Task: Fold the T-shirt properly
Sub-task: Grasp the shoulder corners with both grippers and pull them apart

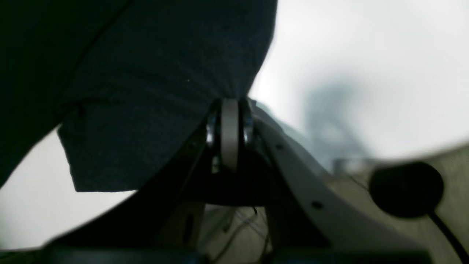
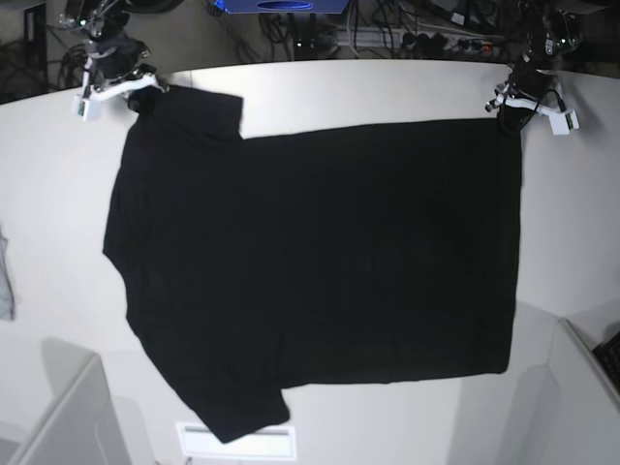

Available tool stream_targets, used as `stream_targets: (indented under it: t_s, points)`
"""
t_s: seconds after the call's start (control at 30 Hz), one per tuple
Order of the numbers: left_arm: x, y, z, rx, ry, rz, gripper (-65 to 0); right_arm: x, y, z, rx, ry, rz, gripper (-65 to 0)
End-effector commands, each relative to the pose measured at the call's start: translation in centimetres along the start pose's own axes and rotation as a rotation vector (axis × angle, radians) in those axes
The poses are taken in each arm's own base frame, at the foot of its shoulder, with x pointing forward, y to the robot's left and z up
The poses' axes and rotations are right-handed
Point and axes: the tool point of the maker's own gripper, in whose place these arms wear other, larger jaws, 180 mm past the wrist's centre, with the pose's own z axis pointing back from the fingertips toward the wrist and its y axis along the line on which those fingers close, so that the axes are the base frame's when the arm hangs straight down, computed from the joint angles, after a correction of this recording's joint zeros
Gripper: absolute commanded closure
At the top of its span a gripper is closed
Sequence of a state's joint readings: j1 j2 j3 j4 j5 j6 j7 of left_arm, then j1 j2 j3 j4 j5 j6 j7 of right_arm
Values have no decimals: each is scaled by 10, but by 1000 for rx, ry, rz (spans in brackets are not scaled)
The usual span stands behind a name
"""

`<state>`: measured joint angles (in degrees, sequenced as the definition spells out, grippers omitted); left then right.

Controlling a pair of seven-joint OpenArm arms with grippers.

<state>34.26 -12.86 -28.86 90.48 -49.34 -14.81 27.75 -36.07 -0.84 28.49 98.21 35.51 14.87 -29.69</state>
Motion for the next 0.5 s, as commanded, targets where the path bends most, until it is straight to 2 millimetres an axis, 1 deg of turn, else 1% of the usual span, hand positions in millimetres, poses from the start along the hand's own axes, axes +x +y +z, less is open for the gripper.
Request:
stream_targets:
  t_s: [0.0,0.07,0.17,0.27,0.4,0.47]
  points:
    - [6,4,7,15,-13,-19,0,-14,-7,7,-39,50,9,0]
    - [2,5,14,19,-2,-29,0,-13,-5,12,-38,43,18,0]
    - [1,2,22,14,1,-48,0,-10,1,19,-33,29,25,0]
    - [3,-7,26,-4,-3,-64,0,4,11,24,-17,-11,47,0]
    - [13,-23,27,-37,-29,-86,0,26,25,28,9,-71,78,0]
    - [19,-25,27,-28,-44,-83,0,39,33,31,25,-100,97,0]
